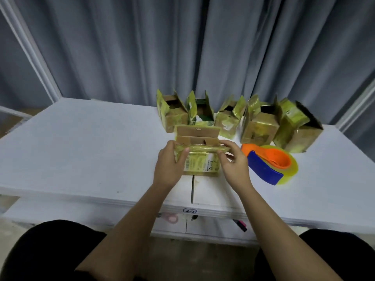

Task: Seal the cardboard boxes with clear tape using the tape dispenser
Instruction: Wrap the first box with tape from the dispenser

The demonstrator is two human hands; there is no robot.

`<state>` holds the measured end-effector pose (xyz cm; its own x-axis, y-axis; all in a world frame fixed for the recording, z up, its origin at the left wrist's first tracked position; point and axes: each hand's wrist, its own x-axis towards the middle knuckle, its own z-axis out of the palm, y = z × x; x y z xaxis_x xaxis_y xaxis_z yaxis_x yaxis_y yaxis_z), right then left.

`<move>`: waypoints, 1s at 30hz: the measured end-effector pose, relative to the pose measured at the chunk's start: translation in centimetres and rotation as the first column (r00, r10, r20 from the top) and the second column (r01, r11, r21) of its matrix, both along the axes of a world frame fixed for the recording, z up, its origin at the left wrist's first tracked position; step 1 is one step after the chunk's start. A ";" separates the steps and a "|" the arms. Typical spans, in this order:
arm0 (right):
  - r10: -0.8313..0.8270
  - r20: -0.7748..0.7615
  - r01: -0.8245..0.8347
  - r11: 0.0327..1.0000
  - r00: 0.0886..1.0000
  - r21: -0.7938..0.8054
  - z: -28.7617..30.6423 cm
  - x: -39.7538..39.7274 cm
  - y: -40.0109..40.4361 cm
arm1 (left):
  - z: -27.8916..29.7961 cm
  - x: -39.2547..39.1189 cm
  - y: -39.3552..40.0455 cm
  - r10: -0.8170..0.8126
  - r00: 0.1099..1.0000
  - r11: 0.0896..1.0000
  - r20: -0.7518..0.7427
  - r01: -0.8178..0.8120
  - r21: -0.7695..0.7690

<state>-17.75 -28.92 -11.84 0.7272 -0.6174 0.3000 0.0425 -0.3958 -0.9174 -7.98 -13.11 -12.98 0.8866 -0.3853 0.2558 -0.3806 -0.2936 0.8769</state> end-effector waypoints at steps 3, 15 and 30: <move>-0.042 0.090 0.040 0.999 0.995 0.027 -1.3 0.9 -1.0 | -0.3 0.5 -1.5 0.044 0.995 0.998 0.087 -0.048 0.047; -0.186 0.120 0.190 0.982 0.975 -0.023 -1.5 1.3 -1.3 | 0.3 1.0 -2.6 0.168 0.977 0.981 0.134 -0.180 0.080; -0.163 -0.329 -0.089 0.769 0.930 -0.633 2.4 3.1 -3.5 | 1.9 2.2 -3.1 0.130 0.988 0.914 0.084 -0.152 0.376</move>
<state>-14.68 -32.46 -9.48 0.8381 -0.4083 0.3618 -0.2524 -0.8781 -0.4064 -5.73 -16.26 -11.09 0.9275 -0.3354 0.1651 -0.3555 -0.6548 0.6669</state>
